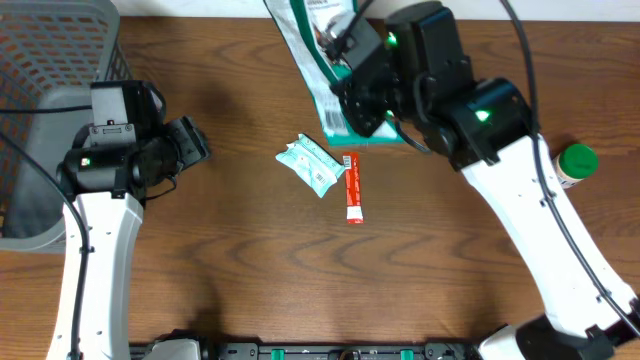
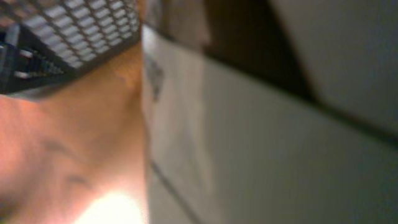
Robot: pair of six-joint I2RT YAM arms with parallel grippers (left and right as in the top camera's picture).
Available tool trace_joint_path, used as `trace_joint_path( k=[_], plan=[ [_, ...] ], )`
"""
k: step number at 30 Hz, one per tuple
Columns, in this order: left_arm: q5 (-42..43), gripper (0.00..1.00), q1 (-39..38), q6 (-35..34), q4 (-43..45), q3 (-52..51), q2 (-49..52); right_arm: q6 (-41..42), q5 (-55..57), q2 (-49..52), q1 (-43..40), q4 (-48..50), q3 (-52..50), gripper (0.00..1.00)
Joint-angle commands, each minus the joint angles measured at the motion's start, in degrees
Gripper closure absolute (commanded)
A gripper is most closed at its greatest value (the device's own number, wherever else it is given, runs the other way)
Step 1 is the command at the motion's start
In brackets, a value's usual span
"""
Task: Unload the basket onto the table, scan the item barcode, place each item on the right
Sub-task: 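Hold the 3M package barcode under the white scanner with the right gripper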
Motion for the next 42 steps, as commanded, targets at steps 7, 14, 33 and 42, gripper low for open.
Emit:
trace_joint_path(
  k=[7,14,33,42],
  plan=[
    [0.3,0.16,0.3,0.3,-0.3,0.2,0.9,-23.6,14.9,10.5,0.2,11.9,1.1,0.99],
    [0.3,0.16,0.3,0.3,-0.3,0.2,0.9,-36.4,26.2,23.2,0.2,32.4,1.1,0.99],
    [0.3,0.15,0.3,0.3,-0.3,0.2,0.9,-69.5,29.0,45.6,0.0,73.5,1.1,0.99],
    [0.3,0.15,0.3,0.3,-0.3,0.2,0.9,-69.4,29.0,47.7,-1.2,73.6,1.1,0.99]
  ],
)
